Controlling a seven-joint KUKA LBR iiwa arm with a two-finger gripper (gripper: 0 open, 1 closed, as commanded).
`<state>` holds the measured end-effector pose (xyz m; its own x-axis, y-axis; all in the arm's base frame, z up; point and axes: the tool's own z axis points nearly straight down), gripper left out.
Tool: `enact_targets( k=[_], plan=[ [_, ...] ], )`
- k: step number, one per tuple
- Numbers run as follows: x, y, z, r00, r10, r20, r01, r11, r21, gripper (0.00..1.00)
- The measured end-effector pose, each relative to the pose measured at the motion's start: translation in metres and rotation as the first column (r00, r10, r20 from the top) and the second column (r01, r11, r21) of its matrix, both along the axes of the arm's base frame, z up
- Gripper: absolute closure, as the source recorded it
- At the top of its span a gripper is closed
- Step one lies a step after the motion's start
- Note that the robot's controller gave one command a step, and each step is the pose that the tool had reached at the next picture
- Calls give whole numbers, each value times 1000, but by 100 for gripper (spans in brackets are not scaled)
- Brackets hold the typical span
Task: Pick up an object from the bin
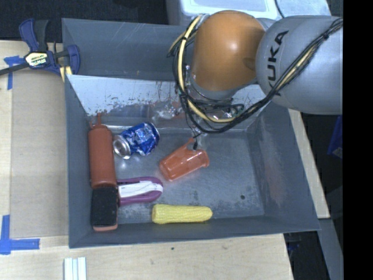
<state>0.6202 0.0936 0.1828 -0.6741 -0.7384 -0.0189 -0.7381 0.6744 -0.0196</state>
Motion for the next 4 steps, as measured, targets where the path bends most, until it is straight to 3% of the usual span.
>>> enact_targets(
  k=[1, 2, 3, 4],
  plan=[
    [-3, 11, -53, 997, 76, -19, -75, 997, 4, 0],
    [-7, 38, -49, 987, -163, -3, 163, 987, 8, 0],
    [4, 19, 4, 999, 43, -12, -42, 999, 6, 0],
    [-9, 54, 1, 984, -179, -8, 179, 984, 14, 0]
  ],
)
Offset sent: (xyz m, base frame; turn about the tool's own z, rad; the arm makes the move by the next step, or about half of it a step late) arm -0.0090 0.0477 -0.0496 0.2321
